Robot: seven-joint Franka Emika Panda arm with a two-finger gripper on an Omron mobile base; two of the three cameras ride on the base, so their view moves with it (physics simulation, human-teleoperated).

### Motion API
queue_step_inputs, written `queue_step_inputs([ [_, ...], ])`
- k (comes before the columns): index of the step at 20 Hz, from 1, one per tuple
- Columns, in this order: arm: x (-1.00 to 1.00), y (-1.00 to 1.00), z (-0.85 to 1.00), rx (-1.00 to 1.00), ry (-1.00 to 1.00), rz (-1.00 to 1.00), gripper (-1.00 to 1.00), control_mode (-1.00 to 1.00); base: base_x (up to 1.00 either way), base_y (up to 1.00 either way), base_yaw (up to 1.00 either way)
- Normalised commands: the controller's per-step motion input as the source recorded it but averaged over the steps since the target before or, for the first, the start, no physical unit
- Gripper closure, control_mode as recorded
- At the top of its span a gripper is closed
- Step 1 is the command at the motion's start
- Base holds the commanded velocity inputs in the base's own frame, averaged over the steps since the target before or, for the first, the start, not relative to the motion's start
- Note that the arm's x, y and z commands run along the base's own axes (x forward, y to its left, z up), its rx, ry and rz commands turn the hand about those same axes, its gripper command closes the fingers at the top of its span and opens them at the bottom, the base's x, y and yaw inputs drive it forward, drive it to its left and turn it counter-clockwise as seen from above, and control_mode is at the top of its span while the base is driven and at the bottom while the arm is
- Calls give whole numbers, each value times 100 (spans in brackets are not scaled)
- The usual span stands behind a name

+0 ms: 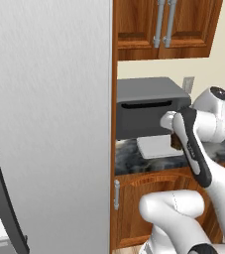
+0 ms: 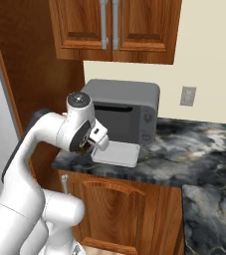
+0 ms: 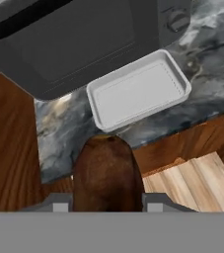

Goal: Take the eggplant and sweet potato out of the freezer and place them in the tupperware container on the counter. Then put the tupperware containing the vegetables back in the freezer.

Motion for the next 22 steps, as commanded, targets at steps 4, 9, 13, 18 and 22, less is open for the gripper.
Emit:
queue_step_inputs([
  [4,82,-4,-60,0,7,0,100,-100,0,0,0],
  [9,63,-12,-44,2,8,0,100,-100,0,0,0],
  [13,52,-7,-40,12,10,0,100,-100,0,0,0],
  [18,60,0,-34,15,9,-4,100,-100,0,0,0],
  [22,69,-3,-31,9,11,-11,100,-100,0,0,0],
])
